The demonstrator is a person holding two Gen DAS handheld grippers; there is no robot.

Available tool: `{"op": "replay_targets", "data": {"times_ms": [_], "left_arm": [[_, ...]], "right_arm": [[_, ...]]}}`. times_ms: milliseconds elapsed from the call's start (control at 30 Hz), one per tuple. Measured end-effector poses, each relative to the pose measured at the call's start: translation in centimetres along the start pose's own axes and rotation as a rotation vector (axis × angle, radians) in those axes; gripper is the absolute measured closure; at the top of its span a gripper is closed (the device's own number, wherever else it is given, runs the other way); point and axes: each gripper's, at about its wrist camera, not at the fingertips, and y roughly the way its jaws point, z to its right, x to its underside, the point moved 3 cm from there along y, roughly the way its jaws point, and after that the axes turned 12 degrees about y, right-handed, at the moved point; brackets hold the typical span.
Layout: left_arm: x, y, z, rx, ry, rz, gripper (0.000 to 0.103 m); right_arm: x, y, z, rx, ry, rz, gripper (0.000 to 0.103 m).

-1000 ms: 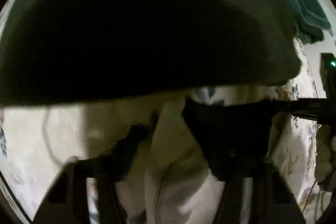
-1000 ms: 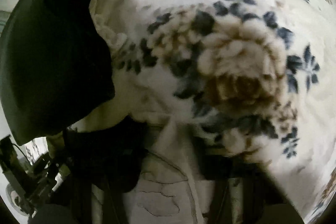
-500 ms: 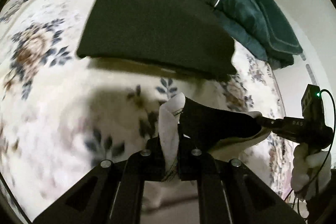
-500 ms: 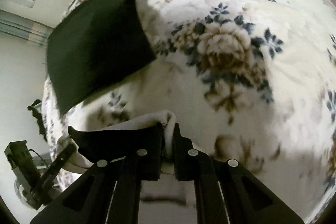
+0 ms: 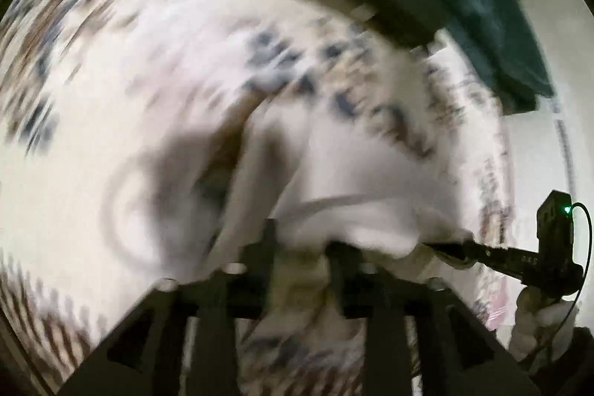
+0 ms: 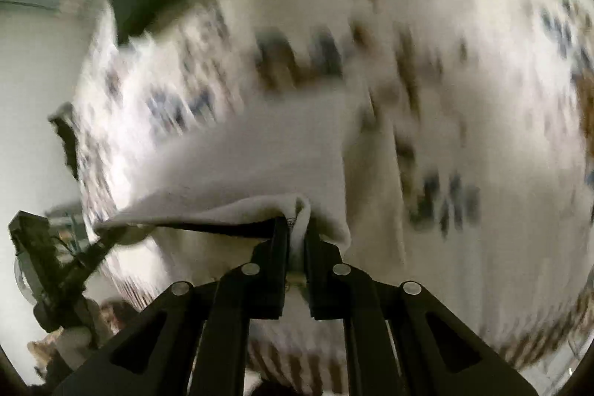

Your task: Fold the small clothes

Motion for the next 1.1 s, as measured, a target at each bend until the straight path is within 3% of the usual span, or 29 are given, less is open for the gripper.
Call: {"op": "replay_targets", "data": {"times_ms": [67,133,233,267,333,467,600,633,667,700,733,767,833,900,1033,1100], "left_arm": [[2.3,-0.2,-1.6,-0.016,-0.050,-0.033,0.057],[3.5,-0.8,-2.7,-0.034,-0.081,-0.042,0.054],[2.7,-1.8,-3.9,-0.045,-0.113,-0.019,0.053],[1.8,-2.0,-4.0,-0.037,-0.119,0.000,0.053],[-1.1,-1.7,-3.8,-0.010,-0.117,0.041,0.049],[-6.9,1.9,-2.2,0.051,-0.054,0.047,0.046],[-10.4,7.5,-1.0,0.104,-0.021,-0.056,0.048],[-10.6,8.2,-0.9,0.095,-0.013,-0.071,0.051],[-11.0,9.1,-0.7,0.076,0.013,-0.084,0.067],[-10.9,9.3,-0.7,0.065,0.033,-0.085,0.078],[-10.9,9.4,-0.6,0.057,0.051,-0.091,0.086],[-11.0,9.1,-0.6,0.053,0.059,-0.077,0.093],[-10.9,8.6,-0.7,0.057,0.078,-0.067,0.093],[-11.0,8.4,-1.3,0.057,0.073,-0.060,0.093],[-11.0,8.1,-1.9,0.141,-0.012,-0.056,0.088],[-10.5,6.8,-1.7,0.172,-0.037,-0.053,0.083]], "right_arm": [[1.9,2.3,1.8,0.037,0.008,-0.130,0.088],[2.9,3.0,2.8,0.053,0.001,-0.184,0.078],[2.9,1.9,4.1,0.023,0.017,-0.165,0.066],[2.5,1.4,4.4,0.016,0.033,-0.146,0.060],[1.0,0.0,5.2,-0.038,0.103,-0.088,0.058],[-3.2,-0.5,5.8,-0.151,0.225,-0.007,0.058],[-7.8,2.2,6.1,-0.206,0.346,0.006,0.058],[-8.6,3.4,6.3,-0.219,0.382,-0.015,0.058],[-9.2,4.3,6.5,-0.232,0.410,-0.030,0.060],[-9.7,5.0,6.6,-0.247,0.438,-0.039,0.084],[-10.2,5.2,6.6,-0.272,0.455,-0.020,0.100],[-10.5,4.9,6.6,-0.249,0.454,0.022,0.100],[-10.7,3.6,6.3,-0.191,0.409,0.112,0.101],[-11.0,3.2,6.3,-0.162,0.394,0.134,0.101],[-11.2,4.8,5.9,-0.140,0.359,0.045,0.100],[-10.8,4.4,6.0,-0.175,0.373,0.003,0.087]]}}
